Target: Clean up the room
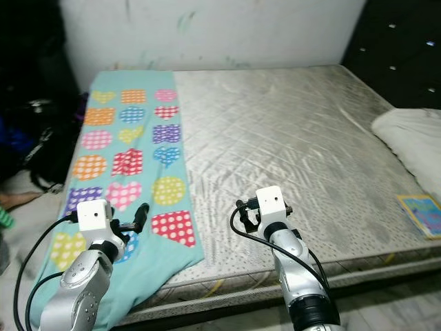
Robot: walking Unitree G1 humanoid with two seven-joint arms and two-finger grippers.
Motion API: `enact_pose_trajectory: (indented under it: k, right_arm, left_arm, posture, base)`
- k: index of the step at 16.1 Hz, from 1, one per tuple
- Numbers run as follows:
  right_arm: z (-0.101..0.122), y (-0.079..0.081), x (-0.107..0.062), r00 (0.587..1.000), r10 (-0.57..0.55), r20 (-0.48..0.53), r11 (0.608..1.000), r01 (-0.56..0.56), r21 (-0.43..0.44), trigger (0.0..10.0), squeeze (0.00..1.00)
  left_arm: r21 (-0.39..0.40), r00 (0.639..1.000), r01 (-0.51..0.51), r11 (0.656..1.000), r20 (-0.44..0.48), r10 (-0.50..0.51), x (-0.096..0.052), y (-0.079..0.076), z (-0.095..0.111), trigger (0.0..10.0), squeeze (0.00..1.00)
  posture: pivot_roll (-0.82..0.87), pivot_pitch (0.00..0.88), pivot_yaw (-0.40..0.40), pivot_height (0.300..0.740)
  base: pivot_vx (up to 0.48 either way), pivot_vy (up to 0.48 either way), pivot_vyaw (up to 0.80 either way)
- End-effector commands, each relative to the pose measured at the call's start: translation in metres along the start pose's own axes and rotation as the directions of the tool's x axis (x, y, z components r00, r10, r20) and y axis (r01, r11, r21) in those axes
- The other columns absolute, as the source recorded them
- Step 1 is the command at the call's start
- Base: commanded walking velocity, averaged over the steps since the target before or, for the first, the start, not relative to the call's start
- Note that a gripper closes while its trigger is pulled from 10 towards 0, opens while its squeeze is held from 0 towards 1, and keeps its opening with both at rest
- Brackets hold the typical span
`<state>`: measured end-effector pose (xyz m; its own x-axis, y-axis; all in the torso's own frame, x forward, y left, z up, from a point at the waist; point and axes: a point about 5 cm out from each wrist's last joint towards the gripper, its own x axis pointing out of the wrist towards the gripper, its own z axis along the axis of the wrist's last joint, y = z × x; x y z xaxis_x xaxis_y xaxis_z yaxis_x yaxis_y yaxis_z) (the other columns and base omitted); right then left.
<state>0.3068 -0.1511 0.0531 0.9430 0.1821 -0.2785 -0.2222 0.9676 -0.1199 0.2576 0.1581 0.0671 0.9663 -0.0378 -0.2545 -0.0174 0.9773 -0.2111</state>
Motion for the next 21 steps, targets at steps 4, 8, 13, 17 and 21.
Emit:
enact_pose_trajectory:
  k: [4, 8, 13, 17, 21]
  right_arm:
    - [0.0007, -0.0016, 0.0011, 1.0, -0.002, -0.004, 1.0, 0.002, -0.011, 10.0, 0.0]
    - [0.0015, -0.0023, 0.0008, 1.0, -0.001, 0.007, 1.0, 0.001, -0.008, 10.0, 0.0]
    - [0.0009, -0.0008, 0.0008, 1.0, 0.012, 0.002, 1.0, -0.012, -0.01, 10.0, 0.0]
    - [0.0003, -0.0005, 0.0007, 1.0, 0.016, -0.002, 1.0, -0.016, -0.009, 10.0, 0.0]
    - [-0.0004, -0.0003, 0.0008, 1.0, 0.018, -0.006, 1.0, -0.018, -0.009, 10.0, 0.0]
  left_arm:
    - [0.014, 1.0, -0.022, 1.0, -0.013, 0.022, 0.0022, 0.0024, -0.0002, 10.0, 0.0]
    - [0.02, 0.999, -0.03, 0.999, -0.016, 0.031, 0.0023, 0.0029, -0.0002, 10.0, 0.0]
    - [0.031, 0.999, -0.026, 0.999, -0.017, 0.027, 0.0025, 0.0039, -0.0005, 10.0, 0.0]
    - [0.02, 1.0, -0.014, 1.0, -0.019, 0.014, 0.0018, 0.0031, -0.0004, 10.0, 0.0]
    - [0.018, 1.0, 0.019, 1.0, 0.003, -0.019, 0.0011, -0.0005, 0.0019, 10.0, 0.0]
  posture:
    - [-0.08, 0.0, -0.026, 0.74]
    - [-0.08, 0.0, -0.026, 0.74]
    - [-0.08, 0.0, -0.024, 0.74]
    - [-0.08, 0.0, -0.024, 0.74]
    - [-0.08, 0.0, -0.024, 0.74]
  base:
    - [0.0, 0.0, 0.0]
    - [0.0, 0.0, 0.0]
    - [0.0, 0.0, 0.0]
    - [0.0, 0.0, 0.0]
    - [0.068, 0.0, 0.0]
